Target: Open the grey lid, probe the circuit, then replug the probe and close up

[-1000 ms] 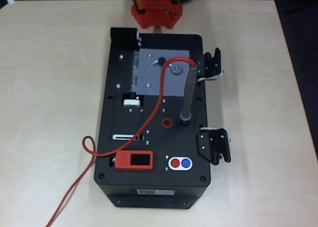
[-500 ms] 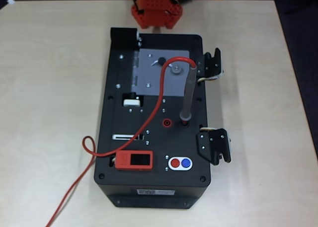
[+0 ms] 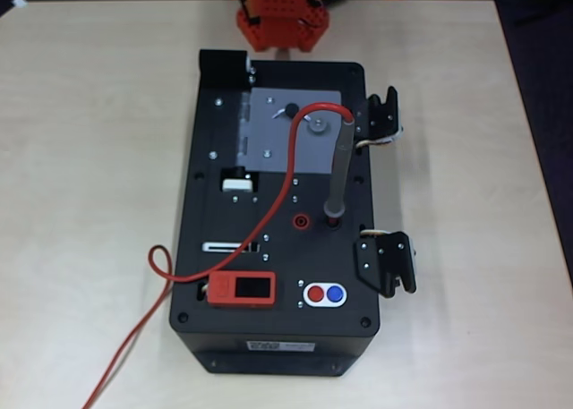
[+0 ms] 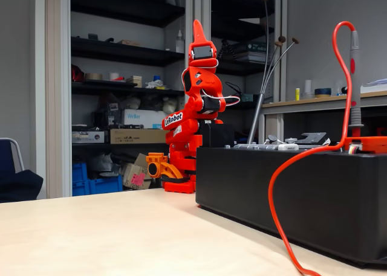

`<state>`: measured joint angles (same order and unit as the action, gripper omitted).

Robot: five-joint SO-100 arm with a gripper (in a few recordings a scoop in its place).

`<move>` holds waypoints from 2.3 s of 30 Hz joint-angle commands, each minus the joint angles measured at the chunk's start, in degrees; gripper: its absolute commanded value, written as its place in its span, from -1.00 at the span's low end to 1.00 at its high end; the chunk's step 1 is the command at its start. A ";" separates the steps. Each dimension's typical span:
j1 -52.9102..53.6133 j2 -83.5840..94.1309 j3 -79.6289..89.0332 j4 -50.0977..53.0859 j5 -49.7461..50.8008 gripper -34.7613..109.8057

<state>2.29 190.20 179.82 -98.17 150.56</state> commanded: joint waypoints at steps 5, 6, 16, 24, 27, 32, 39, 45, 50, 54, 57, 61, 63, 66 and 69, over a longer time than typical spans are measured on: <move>-0.70 0.09 0.18 -7.91 -0.09 -0.52; -0.70 0.09 0.18 -9.14 -0.35 -0.52; -1.32 0.09 0.18 -12.74 -0.62 -0.52; -1.32 0.09 0.18 -12.74 -0.79 -0.52; -1.32 0.09 0.18 -12.74 -0.88 -0.52; -1.32 0.09 0.18 -12.74 -0.88 -0.52; -1.32 0.09 0.18 -12.74 -0.88 -0.52; -1.32 0.09 0.18 -12.74 -0.88 -0.52; -1.32 0.09 0.18 -12.74 -0.88 -0.52; -1.32 0.09 0.18 -12.74 -0.88 -0.52; -1.32 0.09 0.18 -12.74 -0.88 -0.52; -1.32 0.09 0.18 -12.74 -0.88 -0.52; -1.32 0.09 0.18 -12.74 -0.88 -0.52; -1.32 0.09 0.18 -12.74 -0.88 -0.52; -1.32 0.09 0.18 -12.74 -0.88 -0.52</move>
<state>0.26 190.20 179.82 -109.69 149.41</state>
